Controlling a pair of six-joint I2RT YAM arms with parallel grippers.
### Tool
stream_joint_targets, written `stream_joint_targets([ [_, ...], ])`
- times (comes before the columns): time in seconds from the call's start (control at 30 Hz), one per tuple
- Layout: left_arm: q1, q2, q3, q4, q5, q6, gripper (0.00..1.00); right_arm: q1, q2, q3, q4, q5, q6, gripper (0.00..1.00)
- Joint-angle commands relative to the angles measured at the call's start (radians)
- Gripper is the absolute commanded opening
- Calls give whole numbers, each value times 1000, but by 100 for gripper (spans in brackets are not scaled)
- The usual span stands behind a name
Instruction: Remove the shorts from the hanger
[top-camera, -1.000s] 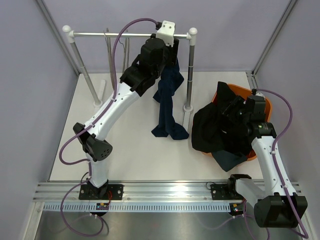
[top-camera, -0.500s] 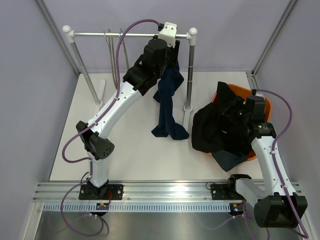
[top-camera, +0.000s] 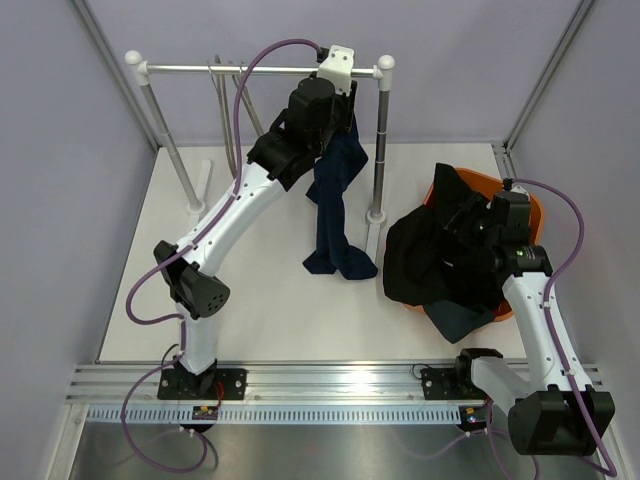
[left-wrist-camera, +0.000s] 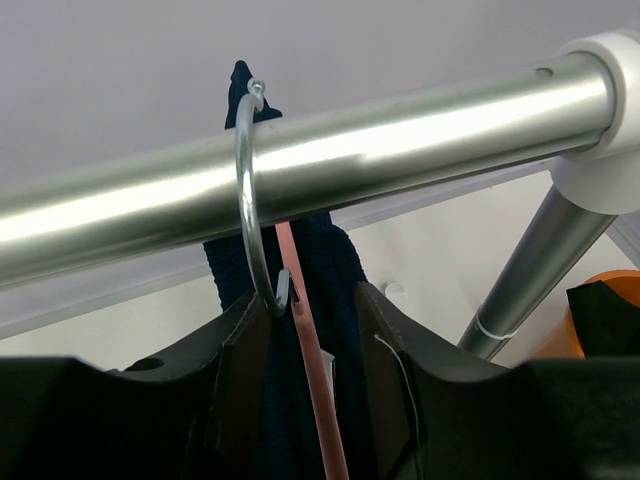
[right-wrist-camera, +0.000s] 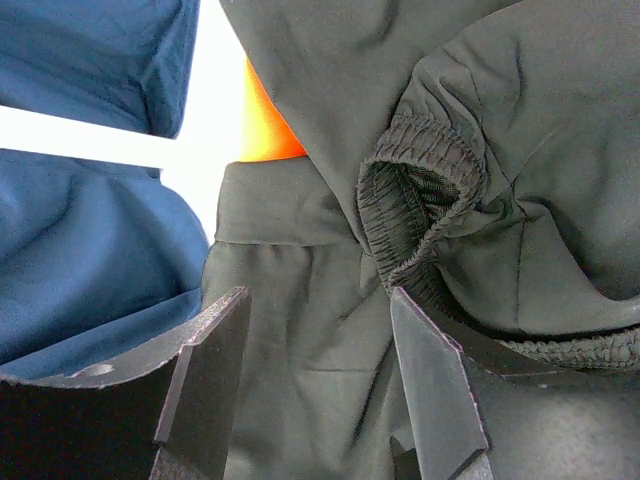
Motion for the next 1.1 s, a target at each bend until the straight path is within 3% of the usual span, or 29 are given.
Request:
stream_joint_targets([
  [0.0, 8, 6, 39, 31, 5, 0, 41, 7, -6, -3, 31, -22, -15, 66],
  [0.4, 12, 12, 33, 8, 10, 4, 27, 7, 0, -3, 36, -25, -15, 67],
  [0.6, 15, 15, 49, -9, 20, 7, 0, 6, 0, -2, 37, -27, -15, 67],
  [1.07, 17, -120, 76, -33, 83, 54, 0, 6, 8, 9, 36, -21, -15, 67],
])
